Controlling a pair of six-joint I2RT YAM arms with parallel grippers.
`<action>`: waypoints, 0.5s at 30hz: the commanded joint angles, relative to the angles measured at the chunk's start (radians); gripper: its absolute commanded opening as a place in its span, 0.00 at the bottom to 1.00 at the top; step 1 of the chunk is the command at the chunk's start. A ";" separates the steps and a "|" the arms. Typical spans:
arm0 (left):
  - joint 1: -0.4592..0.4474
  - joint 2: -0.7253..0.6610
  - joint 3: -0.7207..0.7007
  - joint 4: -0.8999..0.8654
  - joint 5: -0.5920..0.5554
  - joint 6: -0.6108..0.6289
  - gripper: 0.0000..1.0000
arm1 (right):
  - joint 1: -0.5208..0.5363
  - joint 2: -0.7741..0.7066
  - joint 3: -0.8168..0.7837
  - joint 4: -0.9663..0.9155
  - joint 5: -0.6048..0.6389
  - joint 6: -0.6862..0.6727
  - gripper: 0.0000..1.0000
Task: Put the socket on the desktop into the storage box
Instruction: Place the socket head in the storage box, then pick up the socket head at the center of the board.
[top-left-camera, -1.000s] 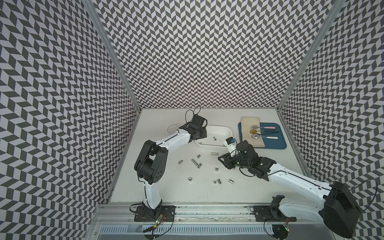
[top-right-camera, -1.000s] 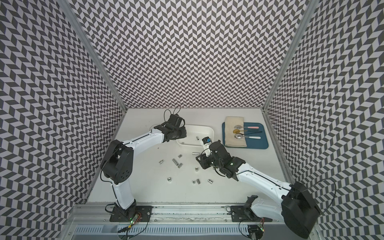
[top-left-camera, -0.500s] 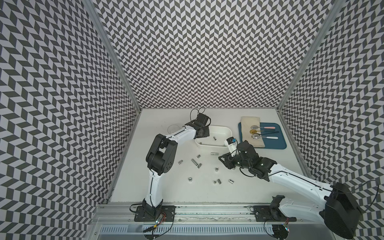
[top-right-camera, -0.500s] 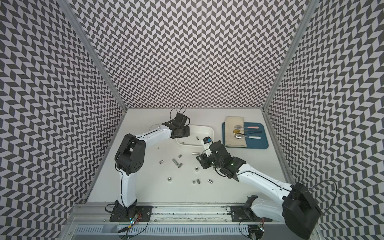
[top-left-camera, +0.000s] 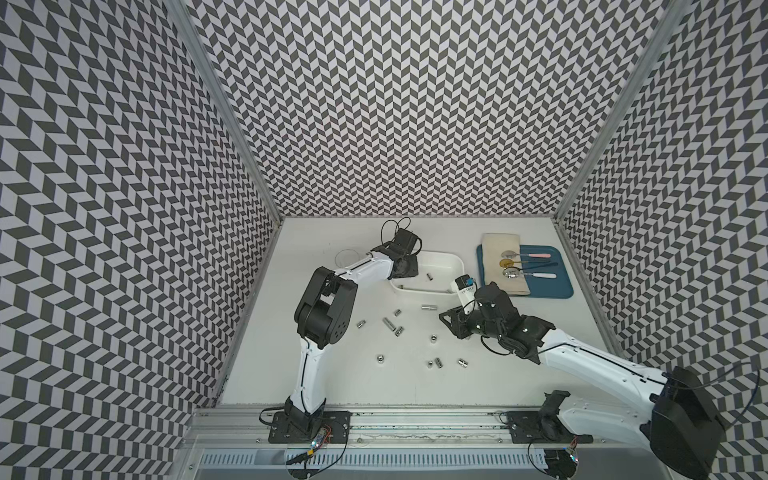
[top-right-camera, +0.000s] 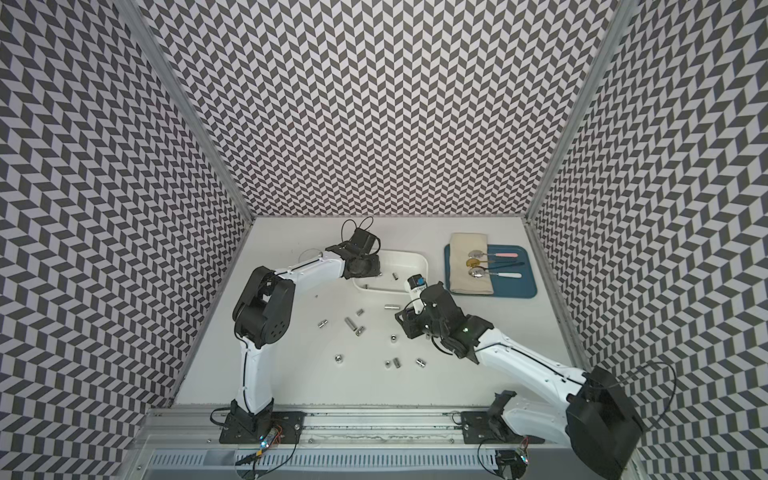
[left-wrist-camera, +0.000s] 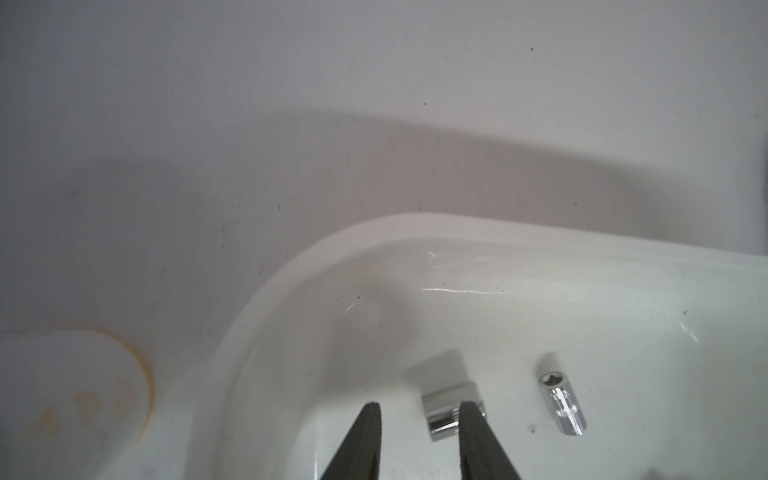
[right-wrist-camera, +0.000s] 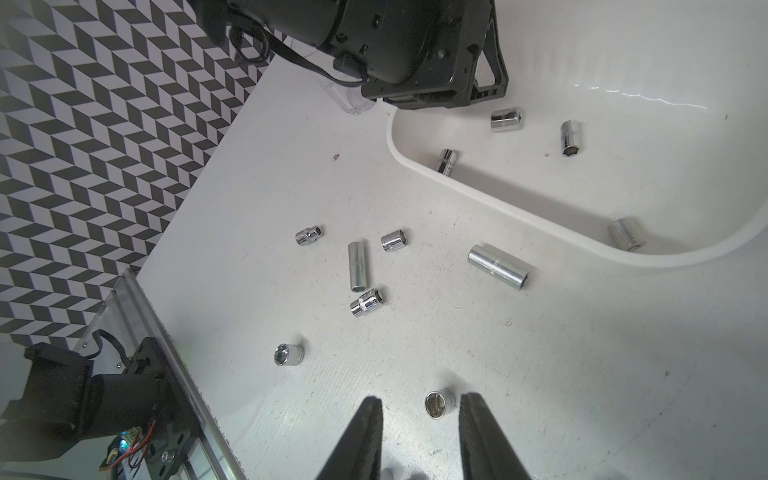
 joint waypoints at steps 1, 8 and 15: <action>-0.008 -0.015 0.033 -0.016 -0.018 0.010 0.36 | -0.005 -0.029 -0.003 0.012 0.021 0.014 0.35; -0.014 -0.098 -0.022 0.006 -0.010 0.011 0.37 | -0.012 -0.026 0.014 -0.014 0.054 0.023 0.38; -0.020 -0.226 -0.131 0.049 0.028 0.008 0.40 | -0.036 -0.019 0.038 -0.051 0.076 0.032 0.39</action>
